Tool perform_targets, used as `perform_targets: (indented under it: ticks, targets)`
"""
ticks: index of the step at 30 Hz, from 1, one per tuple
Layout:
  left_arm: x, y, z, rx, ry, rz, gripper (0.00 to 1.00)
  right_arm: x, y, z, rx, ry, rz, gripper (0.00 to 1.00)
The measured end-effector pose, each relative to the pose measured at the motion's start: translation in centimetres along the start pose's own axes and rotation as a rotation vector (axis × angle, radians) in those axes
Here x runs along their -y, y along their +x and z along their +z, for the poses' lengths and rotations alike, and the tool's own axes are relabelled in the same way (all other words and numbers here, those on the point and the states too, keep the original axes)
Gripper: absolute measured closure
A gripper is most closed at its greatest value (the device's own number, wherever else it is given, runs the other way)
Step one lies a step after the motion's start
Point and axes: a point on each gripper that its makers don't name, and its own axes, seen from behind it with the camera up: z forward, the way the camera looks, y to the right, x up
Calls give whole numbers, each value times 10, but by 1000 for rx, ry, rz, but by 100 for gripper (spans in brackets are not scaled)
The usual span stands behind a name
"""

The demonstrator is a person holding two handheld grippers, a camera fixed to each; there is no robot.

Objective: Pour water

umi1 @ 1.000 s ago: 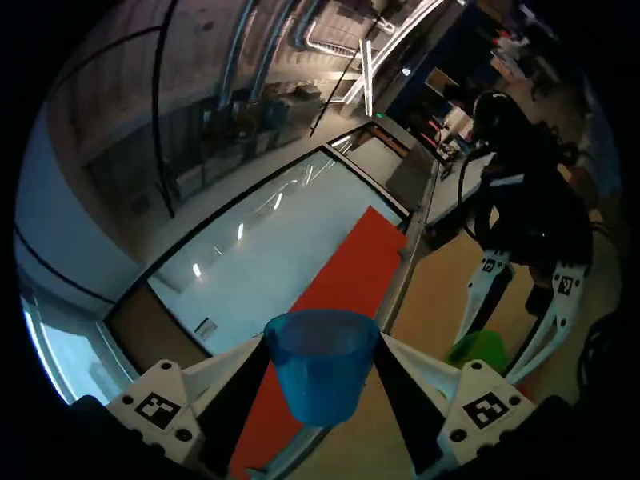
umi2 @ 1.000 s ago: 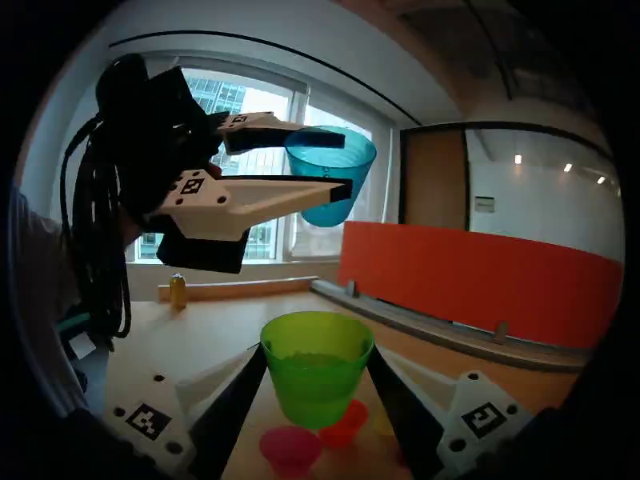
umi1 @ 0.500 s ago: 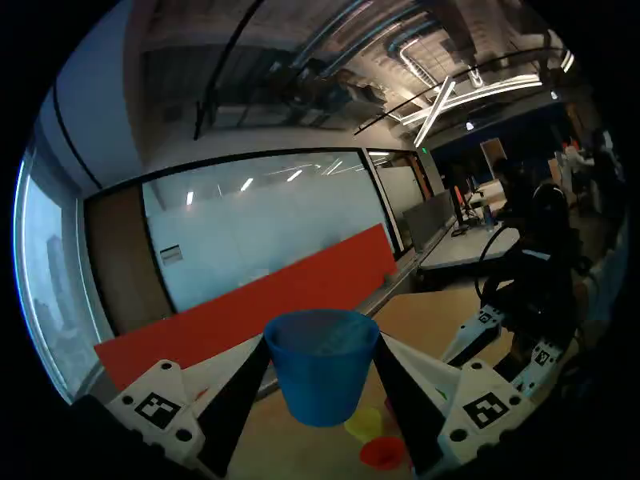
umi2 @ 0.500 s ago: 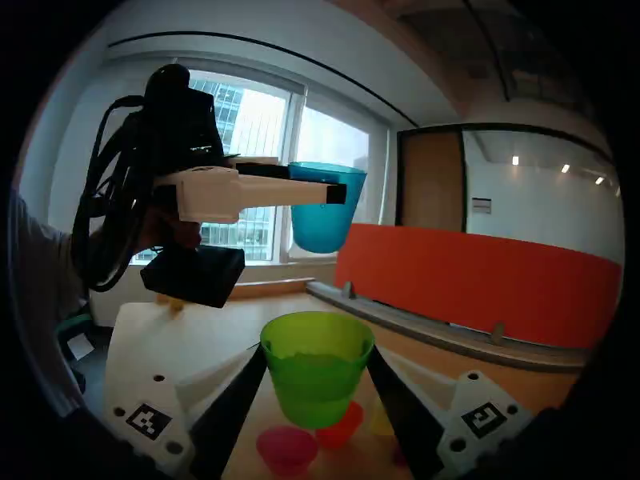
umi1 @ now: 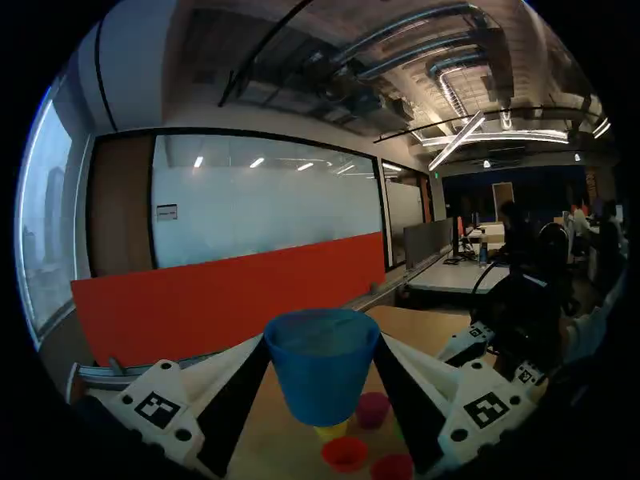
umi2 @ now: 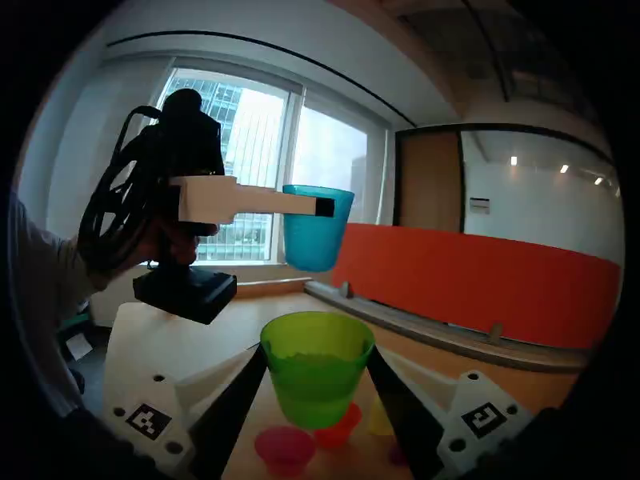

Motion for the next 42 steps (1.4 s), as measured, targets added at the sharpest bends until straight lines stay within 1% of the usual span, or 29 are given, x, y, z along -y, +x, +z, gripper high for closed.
perform_targets:
  ticks: [3, 11, 18, 24, 31, 42]
  targets:
    - [1, -7, -2, 17, -1, 1, 13, -1, 1, 0, 0, -3, -1, 10]
    - [-2, -33, -11, 73, -18, -12, 12, -8, 1, -6, 8, -16, 6, 10]
    - [3, -55, -18, 109, -6, -22, 12, -21, -1, -17, 20, -41, 5, 10]
    - [5, -76, -26, 146, 1, -26, 12, -37, -5, -27, 38, -69, 15, 10]
    - [6, -103, -35, 194, 8, -16, 12, -59, -7, -43, 52, -112, 21, 9]
    - [5, -142, -41, 265, 17, 6, 12, -90, -15, -71, 78, -178, 27, 9]
